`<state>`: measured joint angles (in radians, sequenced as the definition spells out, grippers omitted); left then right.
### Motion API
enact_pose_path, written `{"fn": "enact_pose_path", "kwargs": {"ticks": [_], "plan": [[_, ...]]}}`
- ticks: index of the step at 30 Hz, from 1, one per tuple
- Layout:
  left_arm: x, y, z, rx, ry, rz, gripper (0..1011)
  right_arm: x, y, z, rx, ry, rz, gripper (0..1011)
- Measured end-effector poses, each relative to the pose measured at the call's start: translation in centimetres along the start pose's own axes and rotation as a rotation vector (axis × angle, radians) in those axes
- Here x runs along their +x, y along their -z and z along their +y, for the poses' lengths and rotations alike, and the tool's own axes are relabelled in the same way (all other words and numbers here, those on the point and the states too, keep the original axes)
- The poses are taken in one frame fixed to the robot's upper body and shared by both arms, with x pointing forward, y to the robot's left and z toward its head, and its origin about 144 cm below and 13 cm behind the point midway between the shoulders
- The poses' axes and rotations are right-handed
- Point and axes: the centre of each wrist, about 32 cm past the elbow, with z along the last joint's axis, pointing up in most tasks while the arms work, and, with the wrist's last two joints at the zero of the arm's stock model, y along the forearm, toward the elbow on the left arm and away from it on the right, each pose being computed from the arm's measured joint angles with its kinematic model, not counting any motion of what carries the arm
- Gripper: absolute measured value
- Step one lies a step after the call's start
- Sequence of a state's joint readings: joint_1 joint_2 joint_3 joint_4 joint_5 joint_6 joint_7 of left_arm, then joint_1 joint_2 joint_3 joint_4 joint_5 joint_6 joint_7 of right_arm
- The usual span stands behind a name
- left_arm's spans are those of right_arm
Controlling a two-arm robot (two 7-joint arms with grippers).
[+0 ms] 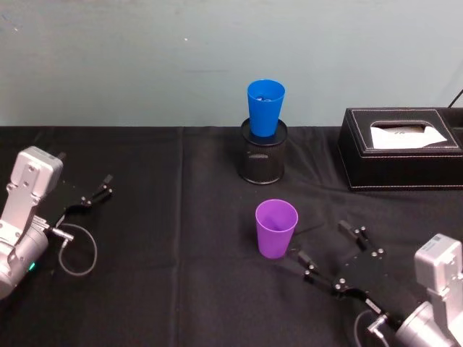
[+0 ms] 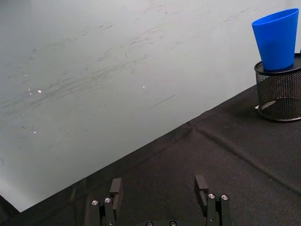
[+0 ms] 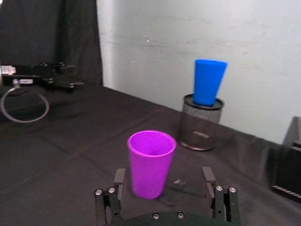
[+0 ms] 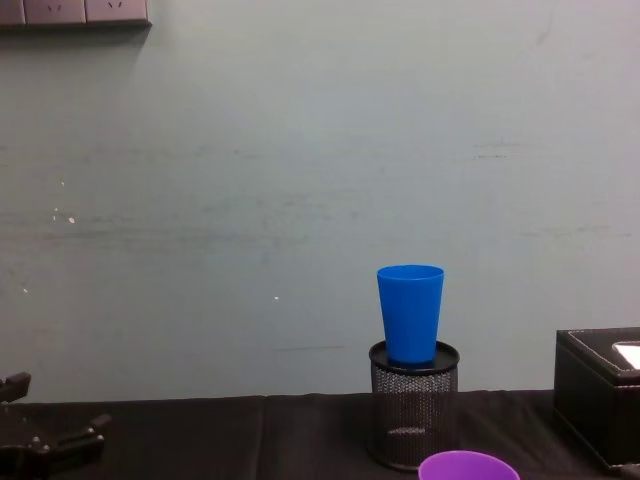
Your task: Pick up one cup with a gripper and tap it against the other cup.
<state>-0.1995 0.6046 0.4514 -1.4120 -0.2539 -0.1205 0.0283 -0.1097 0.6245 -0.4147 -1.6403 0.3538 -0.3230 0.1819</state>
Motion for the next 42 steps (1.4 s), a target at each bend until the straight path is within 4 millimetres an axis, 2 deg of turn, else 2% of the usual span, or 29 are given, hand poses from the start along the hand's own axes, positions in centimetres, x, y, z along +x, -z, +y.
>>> {"fn": "enact_pose_path", "kwargs": {"ticks": [7,23,42], "plan": [[0.0,0.0,0.0,0.000,0.000,0.000,1000,-0.7,0.8,1.5,-0.006,-0.030,0.020,1003],[0.0,0.0,0.0,0.000,0.000,0.000,1000,0.1,0.8,6.0,-0.026,-0.049,0.037,1003],[0.0,0.0,0.0,0.000,0.000,0.000,1000,0.5,1.3,8.9,-0.042,-0.052,0.061,1003]]}}
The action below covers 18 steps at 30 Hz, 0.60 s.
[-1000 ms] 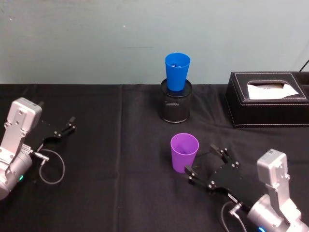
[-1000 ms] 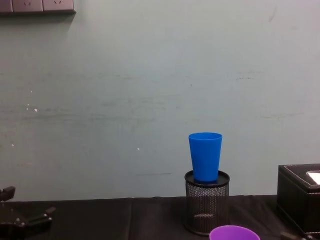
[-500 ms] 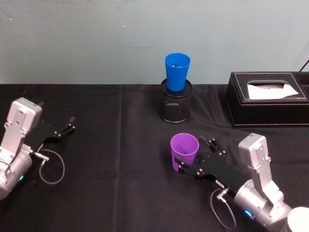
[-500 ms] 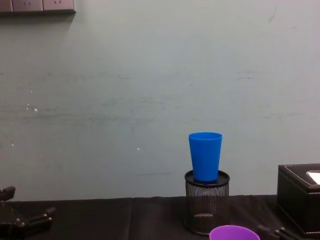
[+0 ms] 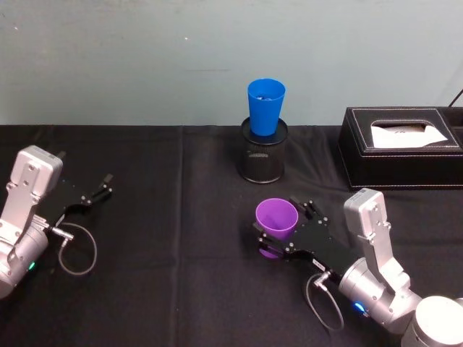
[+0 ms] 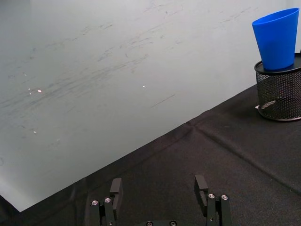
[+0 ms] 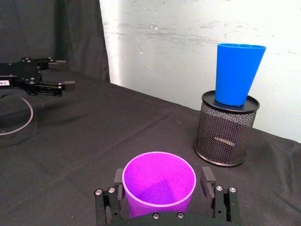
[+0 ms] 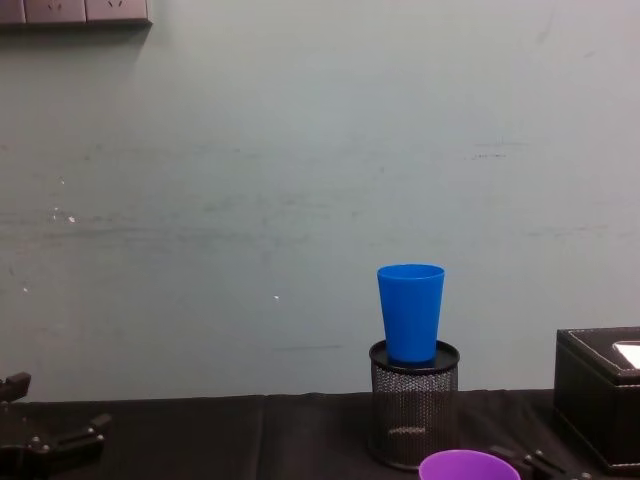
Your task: Pick up one cup with a gripper and tap it against the other cup.
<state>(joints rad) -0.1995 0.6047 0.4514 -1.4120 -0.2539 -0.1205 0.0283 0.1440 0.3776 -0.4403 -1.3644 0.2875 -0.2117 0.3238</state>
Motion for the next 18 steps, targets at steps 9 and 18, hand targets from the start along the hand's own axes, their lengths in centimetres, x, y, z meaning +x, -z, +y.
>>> {"fn": "enact_pose_path", "kwargs": {"ticks": [9,18], "plan": [[0.00,0.00,0.00,0.000,0.000,0.000,1000,-0.07,0.16,0.50,0.000,-0.004,0.007,1003],[0.00,0.00,0.00,0.000,0.000,0.000,1000,-0.04,0.11,0.44,0.001,-0.004,0.005,932]]}}
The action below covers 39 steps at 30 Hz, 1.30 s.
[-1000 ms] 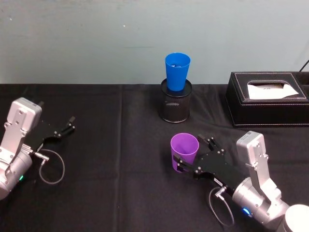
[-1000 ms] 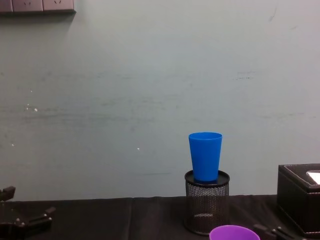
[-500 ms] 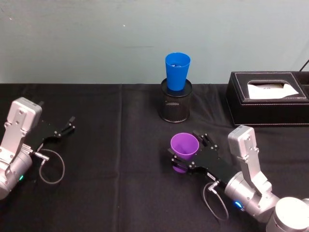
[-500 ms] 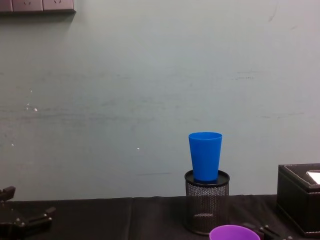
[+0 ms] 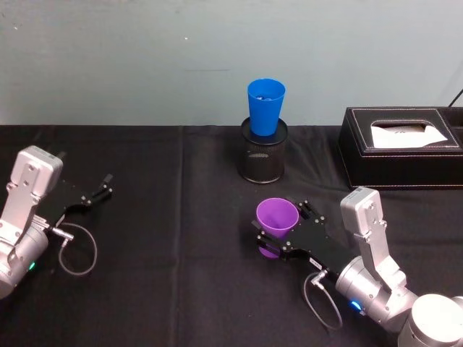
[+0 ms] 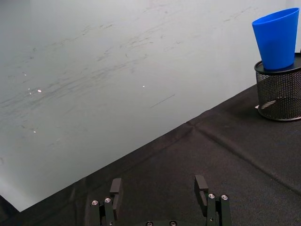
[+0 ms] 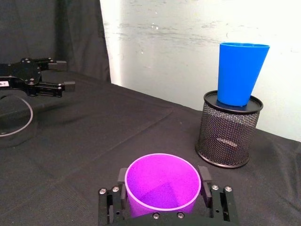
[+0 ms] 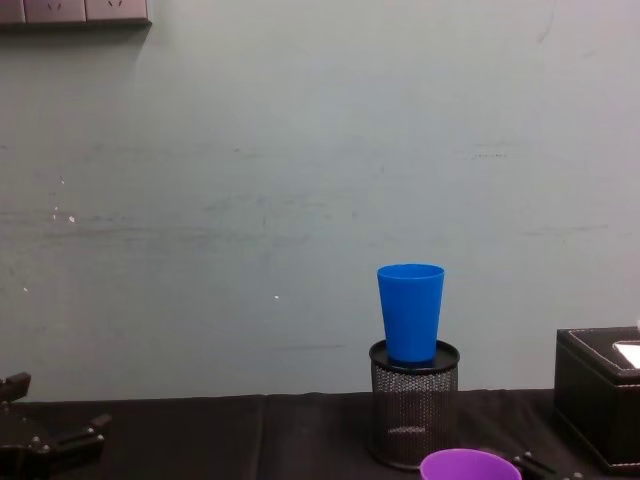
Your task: Pick up one cup with a gripper and tap it against the other cup.
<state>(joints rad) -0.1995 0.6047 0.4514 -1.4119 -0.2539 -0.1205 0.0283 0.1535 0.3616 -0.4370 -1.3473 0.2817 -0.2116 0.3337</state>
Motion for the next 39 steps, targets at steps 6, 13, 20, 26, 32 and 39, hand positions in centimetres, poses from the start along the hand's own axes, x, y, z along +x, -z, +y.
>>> {"fn": "enact_pose_path", "kwargs": {"ticks": [6,13,20,26,32,39], "plan": [[0.0,0.0,0.0,0.000,0.000,0.000,1000,0.0,0.0,0.0,0.000,0.000,0.000,792],[0.0,0.0,0.0,0.000,0.000,0.000,1000,0.1,-1.0,-0.1,0.012,-0.004,-0.022,752],[0.0,0.0,0.0,0.000,0.000,0.000,1000,0.6,-3.4,0.0,0.034,-0.013,-0.026,734],[0.0,0.0,0.0,0.000,0.000,0.000,1000,1.3,-6.1,0.2,0.047,-0.032,-0.013,733],[0.0,0.0,0.0,0.000,0.000,0.000,1000,1.8,-8.2,0.6,0.052,-0.046,-0.018,733],[0.0,0.0,0.0,0.000,0.000,0.000,1000,2.0,-9.3,1.0,0.053,-0.052,-0.019,733]]}}
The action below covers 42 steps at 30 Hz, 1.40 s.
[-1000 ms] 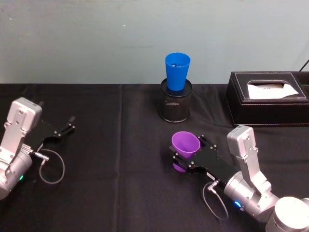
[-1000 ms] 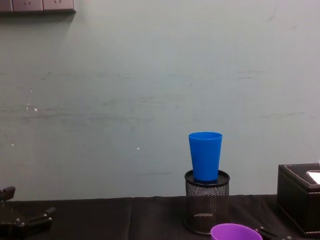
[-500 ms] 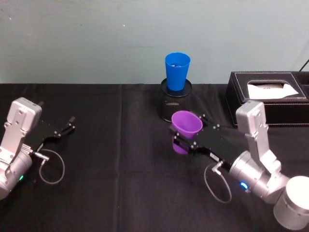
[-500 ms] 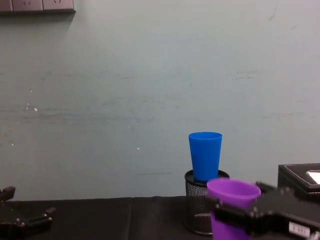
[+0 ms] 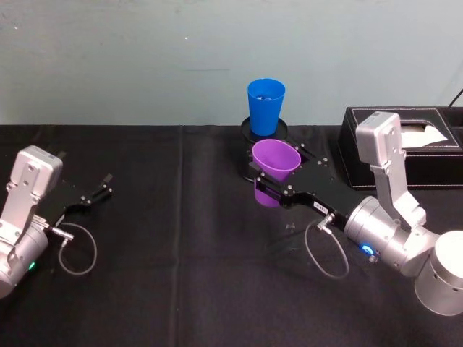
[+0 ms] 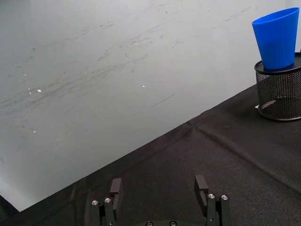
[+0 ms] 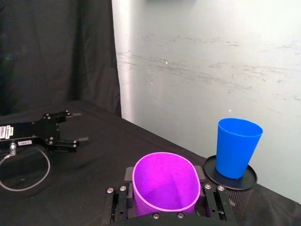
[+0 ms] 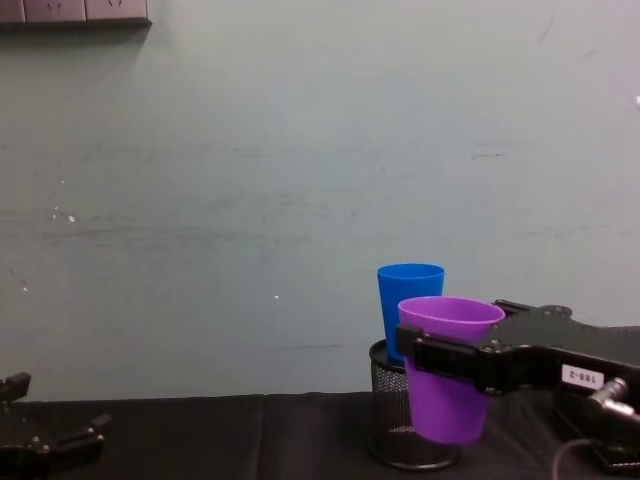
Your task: Pick up one cup with a gripper and tap it against the other cup.
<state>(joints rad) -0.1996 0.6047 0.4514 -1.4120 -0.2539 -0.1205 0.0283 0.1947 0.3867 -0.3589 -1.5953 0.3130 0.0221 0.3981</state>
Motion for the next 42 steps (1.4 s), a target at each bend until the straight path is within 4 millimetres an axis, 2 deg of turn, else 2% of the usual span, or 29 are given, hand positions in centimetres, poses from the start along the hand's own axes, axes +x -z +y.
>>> {"fn": "enact_pose_path", "kwargs": {"ticks": [42], "plan": [[0.00,0.00,0.00,0.000,0.000,0.000,1000,-0.04,-0.19,0.15,-0.001,0.000,-0.001,733]]}}
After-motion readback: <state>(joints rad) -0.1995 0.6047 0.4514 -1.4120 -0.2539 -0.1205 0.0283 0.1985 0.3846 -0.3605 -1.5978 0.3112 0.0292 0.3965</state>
